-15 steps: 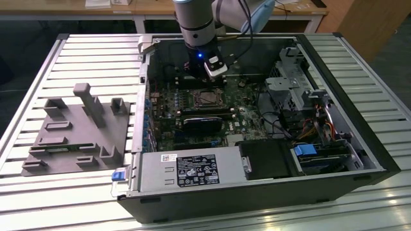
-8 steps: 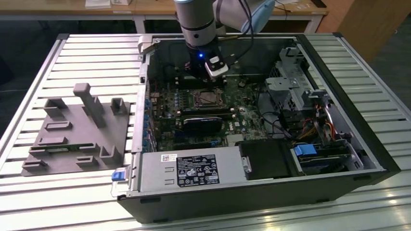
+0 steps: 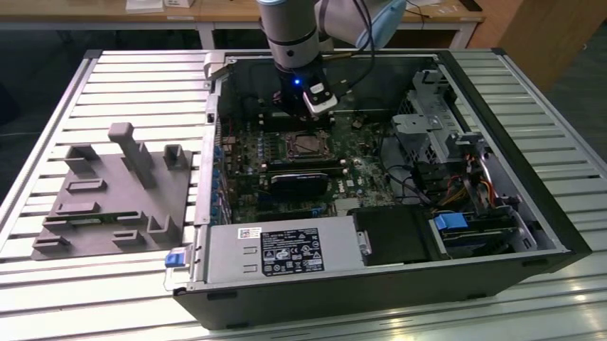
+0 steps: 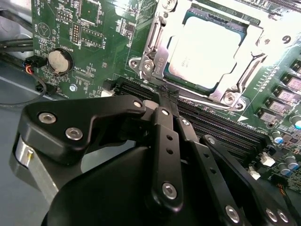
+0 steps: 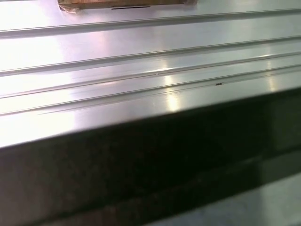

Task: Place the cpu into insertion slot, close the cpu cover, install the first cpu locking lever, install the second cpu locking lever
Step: 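Install the first cpu locking lever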

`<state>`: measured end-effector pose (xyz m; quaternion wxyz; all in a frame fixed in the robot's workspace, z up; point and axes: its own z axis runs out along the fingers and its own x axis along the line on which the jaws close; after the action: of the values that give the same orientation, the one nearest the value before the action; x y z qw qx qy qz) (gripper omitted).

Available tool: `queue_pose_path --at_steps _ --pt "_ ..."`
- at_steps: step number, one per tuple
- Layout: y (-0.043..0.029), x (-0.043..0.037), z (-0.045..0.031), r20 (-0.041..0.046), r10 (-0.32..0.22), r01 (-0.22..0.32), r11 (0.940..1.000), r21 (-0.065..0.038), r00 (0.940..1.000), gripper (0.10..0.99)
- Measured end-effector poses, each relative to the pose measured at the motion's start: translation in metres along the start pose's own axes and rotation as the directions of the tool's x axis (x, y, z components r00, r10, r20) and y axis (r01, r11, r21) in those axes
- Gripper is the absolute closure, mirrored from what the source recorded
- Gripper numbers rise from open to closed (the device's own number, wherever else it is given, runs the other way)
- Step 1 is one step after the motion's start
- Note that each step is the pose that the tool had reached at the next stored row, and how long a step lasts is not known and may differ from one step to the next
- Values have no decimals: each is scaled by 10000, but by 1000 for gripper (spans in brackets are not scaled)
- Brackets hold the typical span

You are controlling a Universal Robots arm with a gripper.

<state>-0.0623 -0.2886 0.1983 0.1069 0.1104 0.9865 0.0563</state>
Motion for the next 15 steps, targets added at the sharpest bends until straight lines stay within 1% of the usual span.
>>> queue_pose_path --at_steps 4,11,15 --pt "-1 0 -1 -5 3 -3 10000 -17 10000 984" --pt "0 2 0 -29 31 -31 9999 -133 10000 984" --pt "-1 2 -1 -28 32 -33 9999 -147 10000 984"
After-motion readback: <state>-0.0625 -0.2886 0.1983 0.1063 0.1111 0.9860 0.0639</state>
